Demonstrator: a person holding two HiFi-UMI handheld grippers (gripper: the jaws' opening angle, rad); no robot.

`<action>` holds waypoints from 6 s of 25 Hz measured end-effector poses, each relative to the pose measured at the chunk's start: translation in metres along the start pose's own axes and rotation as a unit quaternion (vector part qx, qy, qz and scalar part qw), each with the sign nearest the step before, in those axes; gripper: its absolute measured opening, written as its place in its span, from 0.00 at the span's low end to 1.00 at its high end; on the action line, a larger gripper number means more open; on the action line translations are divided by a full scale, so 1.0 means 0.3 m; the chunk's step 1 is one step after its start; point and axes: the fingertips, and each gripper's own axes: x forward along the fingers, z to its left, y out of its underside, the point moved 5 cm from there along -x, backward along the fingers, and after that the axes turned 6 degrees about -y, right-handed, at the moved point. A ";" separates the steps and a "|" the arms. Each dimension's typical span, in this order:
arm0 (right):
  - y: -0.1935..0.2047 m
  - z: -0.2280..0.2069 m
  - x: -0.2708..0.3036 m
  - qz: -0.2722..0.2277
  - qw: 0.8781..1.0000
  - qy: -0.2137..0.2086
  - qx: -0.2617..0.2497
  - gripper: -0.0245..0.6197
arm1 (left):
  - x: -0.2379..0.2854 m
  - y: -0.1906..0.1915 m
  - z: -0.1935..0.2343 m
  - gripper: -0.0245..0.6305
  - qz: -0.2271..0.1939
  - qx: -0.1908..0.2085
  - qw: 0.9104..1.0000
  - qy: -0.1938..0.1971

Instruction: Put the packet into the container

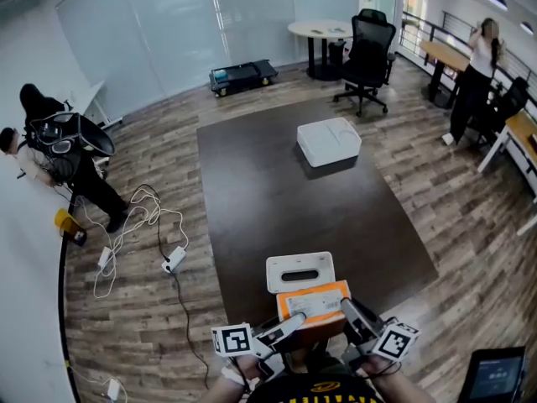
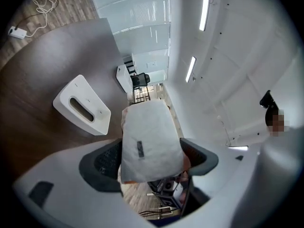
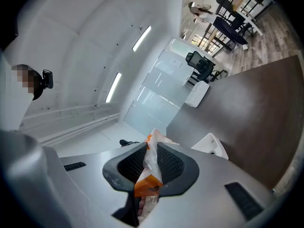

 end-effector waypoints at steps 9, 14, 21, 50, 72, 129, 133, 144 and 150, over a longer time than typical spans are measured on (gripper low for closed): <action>-0.178 -0.134 0.115 0.031 0.999 -0.023 -0.003 0.15 | 0.115 -0.119 0.038 0.61 -0.051 0.041 0.996 -0.068; -0.190 -0.207 0.170 0.035 0.999 -0.014 0.018 0.15 | 0.106 -0.184 0.061 0.61 -0.079 0.071 0.986 -0.129; -0.190 -0.277 0.226 0.027 0.999 0.002 0.037 0.15 | 0.122 -0.282 0.071 0.61 -0.083 0.118 0.976 -0.162; -0.046 -0.365 0.346 0.050 0.997 0.061 0.015 0.15 | 0.185 -0.382 0.248 0.42 0.025 0.206 0.948 -0.242; 0.083 -0.478 0.362 0.252 0.948 0.150 -0.126 0.15 | 0.195 -0.347 0.414 0.35 0.099 0.254 0.907 -0.322; -0.121 -0.344 0.337 0.146 0.956 0.172 -0.189 0.20 | 0.142 -0.361 0.172 0.32 -0.050 0.314 0.913 -0.257; -0.120 -0.219 0.336 0.138 0.965 0.113 -0.191 0.05 | 0.148 -0.314 0.078 0.20 -0.060 0.335 0.915 -0.215; -0.075 0.054 0.331 0.187 0.954 -0.005 -0.233 0.05 | 0.146 -0.212 -0.164 0.04 -0.062 0.392 0.910 -0.118; -0.147 0.157 0.341 0.142 0.959 -0.037 -0.242 0.05 | 0.153 -0.212 -0.263 0.04 -0.075 0.404 0.907 -0.093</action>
